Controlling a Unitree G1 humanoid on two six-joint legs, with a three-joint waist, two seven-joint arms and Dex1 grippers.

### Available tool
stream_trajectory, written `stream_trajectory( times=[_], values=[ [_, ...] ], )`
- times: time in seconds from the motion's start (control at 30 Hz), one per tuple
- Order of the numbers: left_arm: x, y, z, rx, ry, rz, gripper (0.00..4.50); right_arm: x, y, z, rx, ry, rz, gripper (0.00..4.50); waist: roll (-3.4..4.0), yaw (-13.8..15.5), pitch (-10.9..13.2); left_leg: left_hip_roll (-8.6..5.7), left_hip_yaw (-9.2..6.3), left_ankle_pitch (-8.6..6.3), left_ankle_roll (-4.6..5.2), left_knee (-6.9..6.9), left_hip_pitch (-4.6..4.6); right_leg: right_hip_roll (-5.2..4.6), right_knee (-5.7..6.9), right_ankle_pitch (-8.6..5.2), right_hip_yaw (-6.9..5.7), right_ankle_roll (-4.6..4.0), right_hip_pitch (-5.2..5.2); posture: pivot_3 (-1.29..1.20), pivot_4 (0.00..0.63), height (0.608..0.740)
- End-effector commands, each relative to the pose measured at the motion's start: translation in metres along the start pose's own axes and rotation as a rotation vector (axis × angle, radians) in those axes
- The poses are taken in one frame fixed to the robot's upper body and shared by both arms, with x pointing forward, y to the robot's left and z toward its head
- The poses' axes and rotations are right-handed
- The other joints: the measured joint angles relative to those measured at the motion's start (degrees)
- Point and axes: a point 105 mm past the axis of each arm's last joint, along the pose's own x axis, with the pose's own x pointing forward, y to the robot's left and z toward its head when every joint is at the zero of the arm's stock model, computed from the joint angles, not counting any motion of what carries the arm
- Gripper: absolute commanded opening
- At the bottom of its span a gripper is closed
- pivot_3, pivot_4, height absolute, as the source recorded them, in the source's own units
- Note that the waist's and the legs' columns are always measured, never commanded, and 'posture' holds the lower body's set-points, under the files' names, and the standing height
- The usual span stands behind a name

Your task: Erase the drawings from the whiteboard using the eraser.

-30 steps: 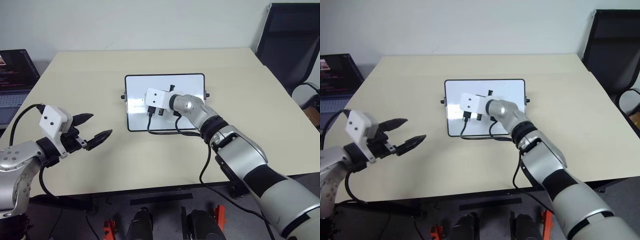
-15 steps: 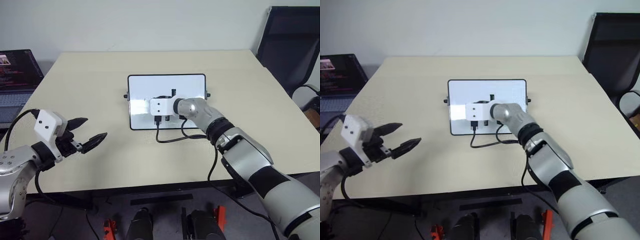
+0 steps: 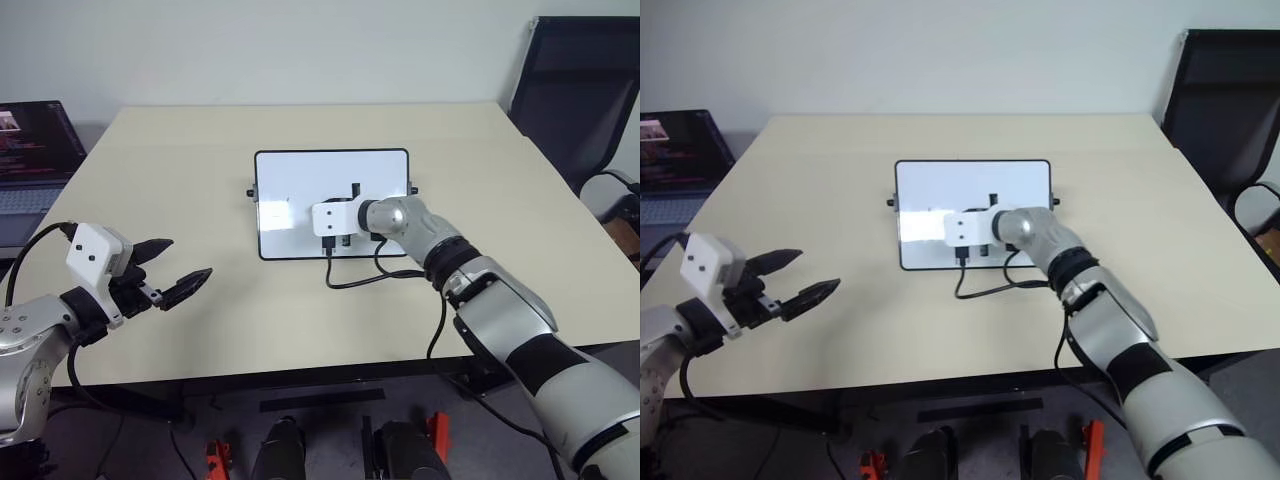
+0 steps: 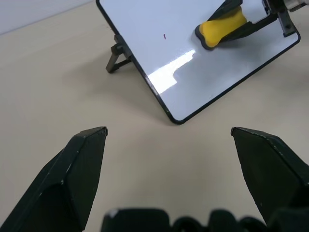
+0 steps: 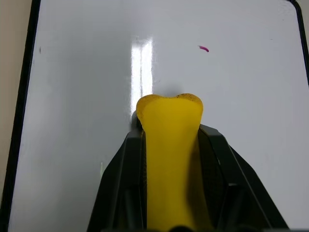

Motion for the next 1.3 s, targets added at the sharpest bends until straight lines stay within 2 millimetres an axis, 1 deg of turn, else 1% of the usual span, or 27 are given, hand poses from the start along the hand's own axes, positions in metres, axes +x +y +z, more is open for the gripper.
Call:
stream_trajectory(
  times=[0.03,0.13,0.27,0.5,0.67,0.73,0.97,1.07,1.13,1.23,1.3],
  values=[
    [-0.004,0.003,0.018,0.057,-0.051,0.017,4.50,0.005,-0.002,0.006,0.033,0.000,-0.025,1.10,0.00,-0.4,0.0,0.01,0.00,0.01,0.00,0.00,-0.03,0.03,0.00,0.00,0.03,0.00,0.03,0.00,0.150,0.740],
    [-0.005,0.003,0.019,0.059,-0.052,0.021,4.50,0.008,-0.010,0.015,0.054,-0.014,-0.077,1.10,0.00,-0.5,0.0,0.04,0.03,0.02,-0.01,-0.09,-0.09,0.06,0.00,0.10,0.05,0.18,0.01,0.00,0.150,0.740],
    [-0.005,0.003,0.019,0.060,-0.053,0.025,4.50,0.011,-0.021,0.026,0.098,-0.030,-0.125,1.10,0.01,-0.4,0.0,0.06,0.03,0.04,-0.05,-0.45,-0.08,0.08,-0.02,0.07,0.02,0.12,-0.12,0.00,0.150,0.740],
    [-0.003,0.003,0.021,0.064,-0.058,0.022,4.50,0.017,-0.023,0.040,0.141,-0.048,-0.123,1.10,0.01,-0.4,0.0,0.07,0.05,0.05,-0.07,-0.63,-0.13,0.09,-0.06,0.03,0.02,-0.04,-0.19,0.00,0.150,0.740],
    [-0.002,0.005,0.024,0.067,-0.066,0.025,4.50,0.022,-0.017,0.050,0.191,-0.071,-0.083,1.10,0.01,-0.4,0.0,0.07,0.05,0.05,-0.08,-0.66,-0.15,0.10,-0.06,0.01,0.01,-0.06,-0.22,0.00,0.150,0.740],
    [-0.002,0.004,0.024,0.068,-0.068,0.025,4.50,0.022,-0.018,0.052,0.198,-0.070,-0.090,1.10,0.02,-0.5,0.0,0.07,0.05,0.05,-0.08,-0.66,-0.15,0.10,-0.06,0.01,0.01,-0.06,-0.22,0.00,0.150,0.740],
    [-0.002,0.004,0.025,0.068,-0.069,0.027,4.50,0.022,-0.032,0.059,0.263,-0.088,-0.176,1.10,0.03,-0.4,0.1,0.07,0.04,0.05,-0.08,-0.66,-0.24,0.11,-0.07,0.01,-0.01,-0.07,-0.27,0.00,0.150,0.740],
    [-0.003,0.004,0.025,0.069,-0.068,0.028,4.50,0.021,-0.036,0.055,0.257,-0.061,-0.206,1.10,0.03,-0.4,0.1,0.08,0.03,0.05,-0.08,-0.66,-0.29,0.11,-0.07,0.01,-0.02,-0.08,-0.30,0.00,0.150,0.740],
    [-0.003,0.004,0.025,0.070,-0.068,0.028,4.50,0.022,-0.034,0.054,0.249,-0.051,-0.190,1.10,0.03,-0.4,0.1,0.07,0.03,0.04,-0.09,-0.66,-0.31,0.11,-0.07,0.00,-0.03,-0.08,-0.31,0.00,0.150,0.740],
    [-0.004,0.004,0.026,0.072,-0.067,0.031,4.50,0.026,-0.019,0.057,0.233,-0.052,-0.091,1.10,0.03,-0.4,0.1,0.07,0.03,0.04,-0.09,-0.66,-0.32,0.11,-0.07,0.00,-0.03,-0.08,-0.31,0.00,0.150,0.740],
    [-0.004,0.004,0.026,0.074,-0.068,0.031,4.50,0.027,-0.013,0.061,0.229,-0.060,-0.054,1.10,0.03,-0.4,0.1,0.08,0.03,0.04,-0.09,-0.66,-0.31,0.11,-0.07,0.00,-0.03,-0.08,-0.31,0.00,0.150,0.740]
  ],
)
